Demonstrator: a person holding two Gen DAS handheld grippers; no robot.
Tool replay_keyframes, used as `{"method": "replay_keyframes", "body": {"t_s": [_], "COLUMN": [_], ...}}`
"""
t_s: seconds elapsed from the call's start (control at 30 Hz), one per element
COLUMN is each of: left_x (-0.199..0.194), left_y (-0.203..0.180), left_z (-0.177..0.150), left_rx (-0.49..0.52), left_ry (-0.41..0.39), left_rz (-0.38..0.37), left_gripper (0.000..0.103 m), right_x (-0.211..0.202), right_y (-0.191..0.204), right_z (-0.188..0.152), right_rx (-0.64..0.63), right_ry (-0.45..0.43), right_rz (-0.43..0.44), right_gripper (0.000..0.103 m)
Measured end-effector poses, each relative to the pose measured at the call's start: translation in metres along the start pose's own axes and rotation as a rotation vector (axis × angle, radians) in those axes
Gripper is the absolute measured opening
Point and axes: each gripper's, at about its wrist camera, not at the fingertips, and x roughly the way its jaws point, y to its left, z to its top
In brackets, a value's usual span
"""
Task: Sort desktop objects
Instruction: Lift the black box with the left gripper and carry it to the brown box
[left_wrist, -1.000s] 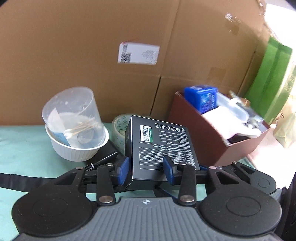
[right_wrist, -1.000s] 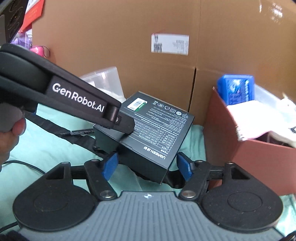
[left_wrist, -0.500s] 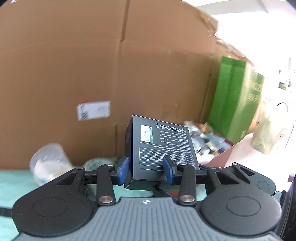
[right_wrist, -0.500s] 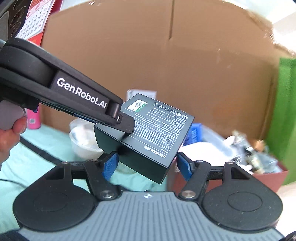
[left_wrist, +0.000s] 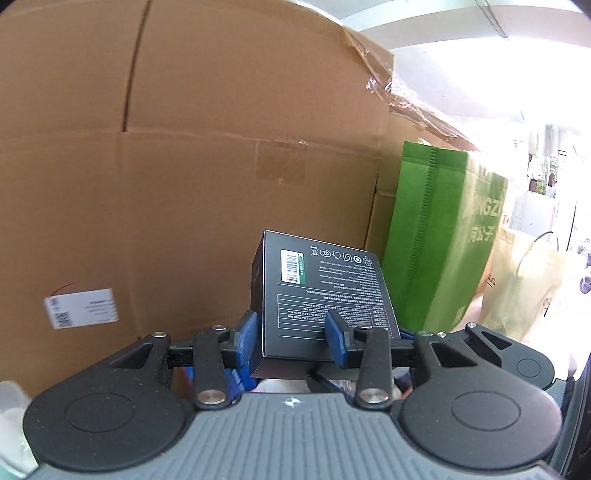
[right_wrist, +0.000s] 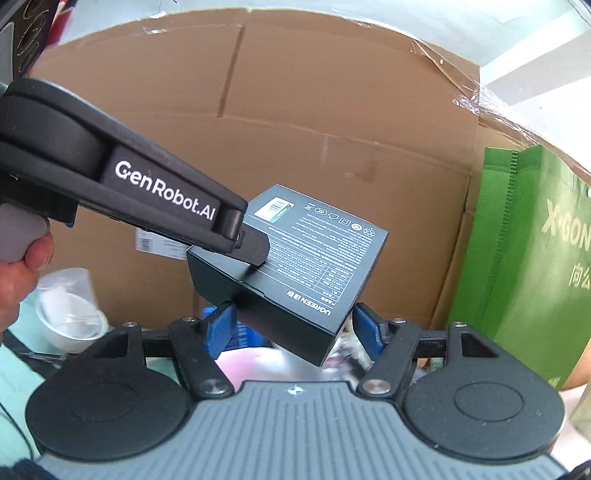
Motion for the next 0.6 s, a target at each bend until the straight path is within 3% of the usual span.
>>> {"method": "replay_keyframes", "body": {"t_s": [0.27, 0.33, 0.4, 0.5, 0.6], "left_x": [0.062, 0.071, 0.072, 0.068, 0.067], "left_y": [0.01, 0.014, 0.019, 0.023, 0.026], "left_z": [-0.004, -0.009, -0.013, -0.018, -0.019], "left_rx": [-0.028, -0.03, -0.026, -0.024, -0.036], "left_ry": [0.066, 0.08, 0.076, 0.068, 0.083], "left_rz": [0.034, 0.057, 0.07, 0.069, 0.054], "left_gripper": [0.041, 0.051, 0.071, 0.074, 0.081], "right_x": [0.063, 0.076, 0.079, 0.081, 0.087], "right_y": [-0.025, -0.026, -0.027, -0.029, -0.03], "right_z": [-0.012, -0.015, -0.017, -0.021, -0.025], "right_rx": [-0.078, -0.08, -0.068, -0.055, -0.033], "right_ry": [0.049, 0.087, 0.099, 0.109, 0.126], "right_rz": [0.003, -0.017, -0.034, -0.039, -0.047], "right_gripper": [0.068, 0.07, 0.074, 0.077, 0.087]}}
